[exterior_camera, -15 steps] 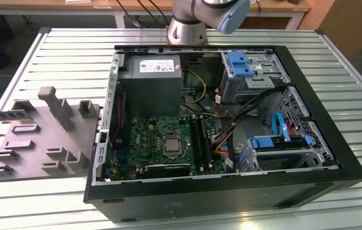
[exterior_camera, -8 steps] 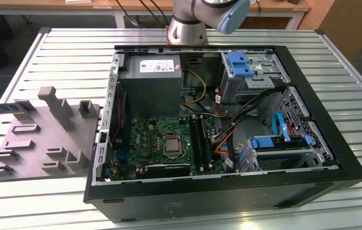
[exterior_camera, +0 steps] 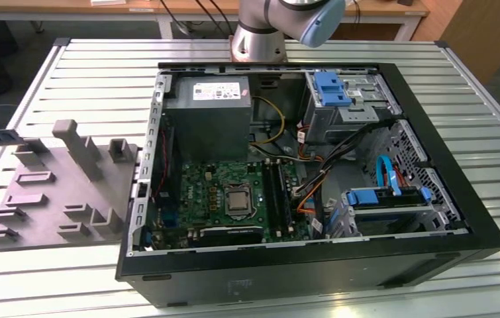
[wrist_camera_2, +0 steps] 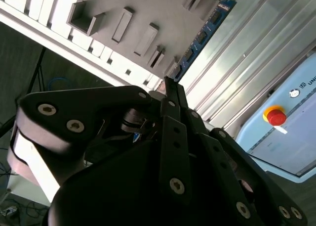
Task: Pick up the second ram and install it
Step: 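Pick up the second ram and move it above second insertion slot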
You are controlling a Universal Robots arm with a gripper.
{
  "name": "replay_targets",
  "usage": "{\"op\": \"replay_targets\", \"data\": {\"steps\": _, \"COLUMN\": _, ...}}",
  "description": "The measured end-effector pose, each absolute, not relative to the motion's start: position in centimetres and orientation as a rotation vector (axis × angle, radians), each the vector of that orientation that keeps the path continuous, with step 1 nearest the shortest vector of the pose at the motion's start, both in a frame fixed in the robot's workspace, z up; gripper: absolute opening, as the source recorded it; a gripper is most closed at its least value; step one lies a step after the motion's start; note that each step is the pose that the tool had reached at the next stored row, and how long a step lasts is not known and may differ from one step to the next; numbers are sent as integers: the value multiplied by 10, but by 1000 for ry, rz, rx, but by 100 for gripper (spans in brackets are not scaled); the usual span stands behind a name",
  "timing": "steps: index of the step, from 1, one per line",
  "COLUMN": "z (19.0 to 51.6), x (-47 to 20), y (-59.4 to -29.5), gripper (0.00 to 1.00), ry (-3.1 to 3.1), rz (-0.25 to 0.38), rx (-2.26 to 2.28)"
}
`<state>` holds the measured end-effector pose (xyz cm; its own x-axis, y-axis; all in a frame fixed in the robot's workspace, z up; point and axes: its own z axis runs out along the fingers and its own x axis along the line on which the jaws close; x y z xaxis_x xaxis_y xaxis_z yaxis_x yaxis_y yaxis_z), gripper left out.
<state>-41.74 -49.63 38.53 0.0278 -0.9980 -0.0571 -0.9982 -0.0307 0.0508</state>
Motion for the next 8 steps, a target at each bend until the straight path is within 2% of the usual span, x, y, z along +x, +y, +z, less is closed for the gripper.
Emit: {"op": "replay_targets", "data": {"steps": 8, "z": 407, "x": -417, "y": -496, "gripper": 13, "ry": 2185, "rz": 120, "rx": -2250}}
